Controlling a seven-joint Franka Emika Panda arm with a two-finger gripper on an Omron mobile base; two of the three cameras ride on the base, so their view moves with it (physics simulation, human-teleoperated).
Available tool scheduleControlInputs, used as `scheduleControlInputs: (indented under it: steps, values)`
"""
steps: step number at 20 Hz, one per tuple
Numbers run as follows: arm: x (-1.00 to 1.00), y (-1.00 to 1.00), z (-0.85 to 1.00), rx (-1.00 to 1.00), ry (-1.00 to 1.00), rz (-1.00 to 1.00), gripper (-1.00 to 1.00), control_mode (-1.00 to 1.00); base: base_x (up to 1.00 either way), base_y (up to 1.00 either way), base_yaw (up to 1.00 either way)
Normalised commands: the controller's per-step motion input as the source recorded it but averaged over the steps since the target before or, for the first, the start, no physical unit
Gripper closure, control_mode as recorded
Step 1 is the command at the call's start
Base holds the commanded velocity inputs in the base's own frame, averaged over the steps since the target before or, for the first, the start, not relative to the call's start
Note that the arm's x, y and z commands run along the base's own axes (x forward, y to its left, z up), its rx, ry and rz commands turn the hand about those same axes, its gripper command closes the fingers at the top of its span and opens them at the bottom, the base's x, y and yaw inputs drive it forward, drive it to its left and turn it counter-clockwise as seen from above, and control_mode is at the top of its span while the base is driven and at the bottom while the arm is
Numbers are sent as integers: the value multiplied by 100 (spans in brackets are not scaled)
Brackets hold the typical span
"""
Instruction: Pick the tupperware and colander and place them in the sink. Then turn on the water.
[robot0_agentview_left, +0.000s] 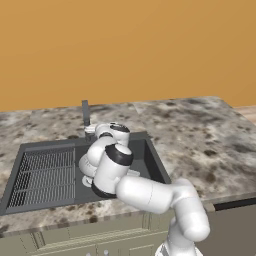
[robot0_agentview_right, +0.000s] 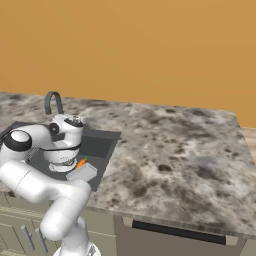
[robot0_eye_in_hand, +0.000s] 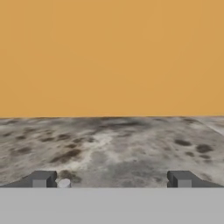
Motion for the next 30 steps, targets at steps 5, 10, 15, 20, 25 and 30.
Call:
scheduleControlInputs:
  steps: [5, 10, 15, 20, 25, 30]
  values:
    - [2, -7, 0, 0, 0, 0, -100, -100, 0, 0, 0]
    - [0, -29, 0, 0, 0, 0, -100, -100, 0, 0, 0]
    - [0, -34, 0, 0, 0, 0, -100, -100, 0, 0, 0]
    - [0, -43, 0, 0, 0, 0, -100, -100, 0, 0, 0]
    - [0, -60, 0, 2, 0, 0, -100, -100, 0, 0, 0]
    - [0, -77, 0, 5, 0, 1, -100, -100, 0, 0, 0]
